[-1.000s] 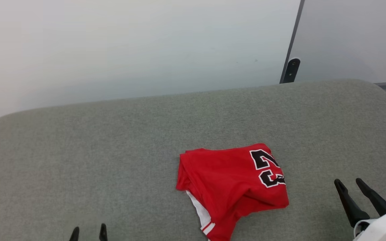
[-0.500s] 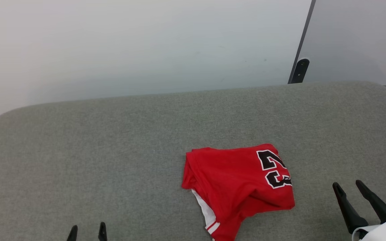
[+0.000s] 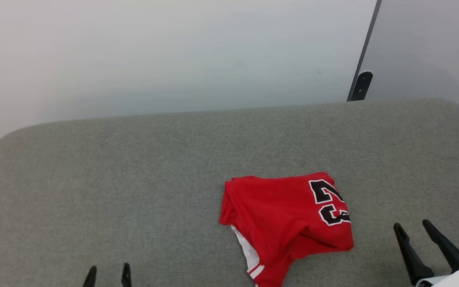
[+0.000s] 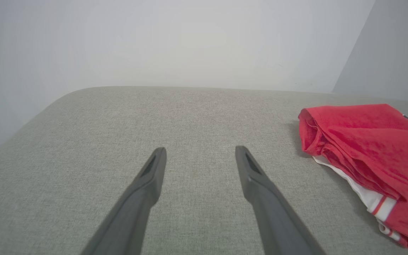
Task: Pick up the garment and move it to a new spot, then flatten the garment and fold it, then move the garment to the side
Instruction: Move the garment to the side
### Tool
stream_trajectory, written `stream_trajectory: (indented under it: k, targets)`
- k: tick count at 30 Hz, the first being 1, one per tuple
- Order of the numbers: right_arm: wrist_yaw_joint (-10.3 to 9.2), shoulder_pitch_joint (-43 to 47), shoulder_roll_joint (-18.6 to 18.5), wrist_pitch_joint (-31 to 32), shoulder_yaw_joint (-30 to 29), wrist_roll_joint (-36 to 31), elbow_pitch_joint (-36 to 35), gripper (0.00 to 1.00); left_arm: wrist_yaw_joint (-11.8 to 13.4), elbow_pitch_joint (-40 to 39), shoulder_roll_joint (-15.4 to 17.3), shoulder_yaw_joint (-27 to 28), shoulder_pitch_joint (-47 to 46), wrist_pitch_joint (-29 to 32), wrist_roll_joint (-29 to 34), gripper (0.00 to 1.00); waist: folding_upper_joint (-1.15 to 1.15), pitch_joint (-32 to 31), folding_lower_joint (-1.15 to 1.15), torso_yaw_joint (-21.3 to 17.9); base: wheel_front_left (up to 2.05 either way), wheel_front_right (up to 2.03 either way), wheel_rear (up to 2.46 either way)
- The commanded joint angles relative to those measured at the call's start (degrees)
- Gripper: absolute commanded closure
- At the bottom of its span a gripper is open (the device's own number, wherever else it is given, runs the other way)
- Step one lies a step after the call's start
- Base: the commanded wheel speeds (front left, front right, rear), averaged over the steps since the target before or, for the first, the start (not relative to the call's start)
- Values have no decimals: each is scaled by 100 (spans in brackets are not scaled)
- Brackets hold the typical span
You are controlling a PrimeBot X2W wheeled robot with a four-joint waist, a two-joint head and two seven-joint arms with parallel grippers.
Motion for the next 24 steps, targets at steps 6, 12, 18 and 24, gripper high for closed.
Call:
stream_trajectory:
  k: [6, 12, 18, 24]
  targets:
    - [-7, 91, 80, 16, -133, -62, 22, 0, 46, 24, 30, -32, -72, -1, -2, 0, 0, -24, 0, 11, 0, 0, 0]
    - [-7, 94, 75, 41, -162, -85, 20, 0, 56, 14, 42, -52, -38, -21, -40, 0, 0, -39, 0, 9, 0, 0, 0]
    - [-7, 106, 79, 70, -156, -48, 7, 0, 62, 0, 64, -84, -47, -26, -43, 0, 0, -17, 0, 19, 0, 0, 0]
    - [-7, 2, 49, 172, -103, 43, 40, 0, 77, -10, 71, -135, -101, -21, -47, 0, 0, 31, 0, 72, 0, 0, 0]
